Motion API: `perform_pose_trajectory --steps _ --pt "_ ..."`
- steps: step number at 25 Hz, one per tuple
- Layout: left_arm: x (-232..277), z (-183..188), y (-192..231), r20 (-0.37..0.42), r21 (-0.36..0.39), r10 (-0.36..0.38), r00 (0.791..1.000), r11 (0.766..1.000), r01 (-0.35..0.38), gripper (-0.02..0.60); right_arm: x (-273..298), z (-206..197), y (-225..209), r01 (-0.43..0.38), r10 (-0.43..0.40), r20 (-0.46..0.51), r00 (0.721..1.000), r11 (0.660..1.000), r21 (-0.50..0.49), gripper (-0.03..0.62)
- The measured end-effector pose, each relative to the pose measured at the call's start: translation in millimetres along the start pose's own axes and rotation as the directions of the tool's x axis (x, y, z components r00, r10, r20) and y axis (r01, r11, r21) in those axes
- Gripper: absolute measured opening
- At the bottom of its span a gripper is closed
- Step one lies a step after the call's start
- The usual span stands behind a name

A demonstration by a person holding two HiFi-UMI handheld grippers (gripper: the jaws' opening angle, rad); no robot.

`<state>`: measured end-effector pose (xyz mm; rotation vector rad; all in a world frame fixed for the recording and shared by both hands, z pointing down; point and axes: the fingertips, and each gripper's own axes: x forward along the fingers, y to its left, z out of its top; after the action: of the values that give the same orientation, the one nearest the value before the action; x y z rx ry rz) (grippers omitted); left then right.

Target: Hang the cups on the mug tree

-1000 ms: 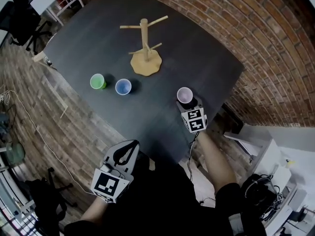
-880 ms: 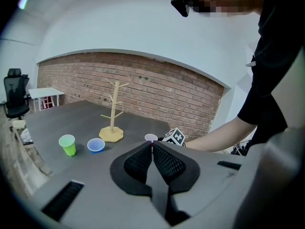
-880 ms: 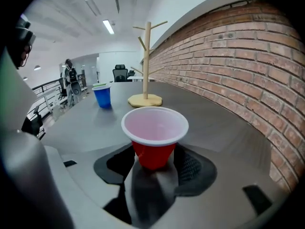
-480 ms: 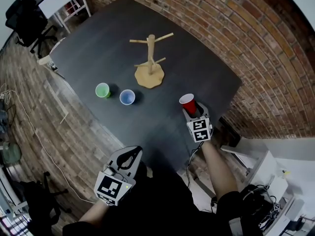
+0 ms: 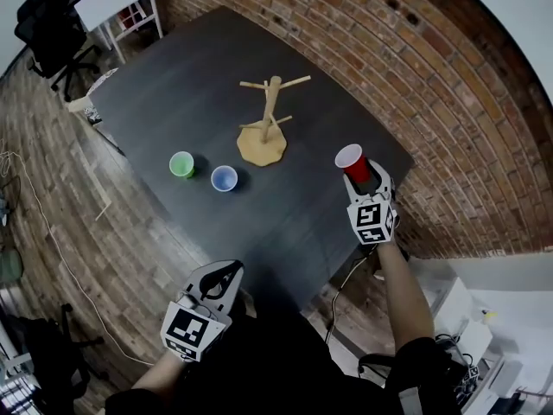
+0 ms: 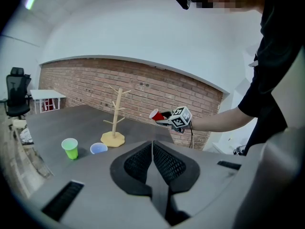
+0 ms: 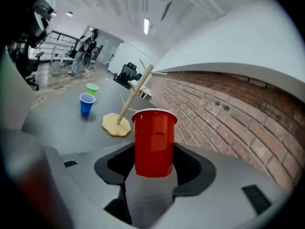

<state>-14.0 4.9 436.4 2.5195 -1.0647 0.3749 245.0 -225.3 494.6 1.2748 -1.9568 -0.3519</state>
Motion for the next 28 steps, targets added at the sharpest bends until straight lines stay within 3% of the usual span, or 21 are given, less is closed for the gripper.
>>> perform_pose_trajectory --steps 4,9,15,20,28 --pt "-8.5 2.0 4.6 0.023 -0.009 0.011 1.000 1.000 -0.011 0.025 -1.4 41.7 -40.6 0.069 -0.063 0.044 0.997 0.985 -0.156 0.268" --pt "-17.8 2.9 13.5 0.041 -0.021 0.040 0.998 0.999 -0.039 0.025 6.1 94.0 -74.7 0.123 -0.096 0.097 0.991 0.934 -0.335 0.268" --pt "-29.4 1.2 22.3 0.049 -0.038 0.077 0.996 0.996 -0.075 0.025 27.8 142.8 -80.2 0.144 -0.087 0.128 0.988 0.818 -0.557 0.268" --pt "-38.9 -0.4 27.9 0.057 -0.054 0.112 0.992 0.993 -0.109 0.025 54.5 165.5 -75.1 0.127 -0.065 0.120 0.991 0.759 -0.639 0.268" --pt "-51.1 -7.9 40.6 0.060 -0.096 0.167 0.984 0.982 -0.160 0.025 87.9 193.3 -56.8 0.101 -0.033 0.102 0.994 0.618 -0.780 0.268"
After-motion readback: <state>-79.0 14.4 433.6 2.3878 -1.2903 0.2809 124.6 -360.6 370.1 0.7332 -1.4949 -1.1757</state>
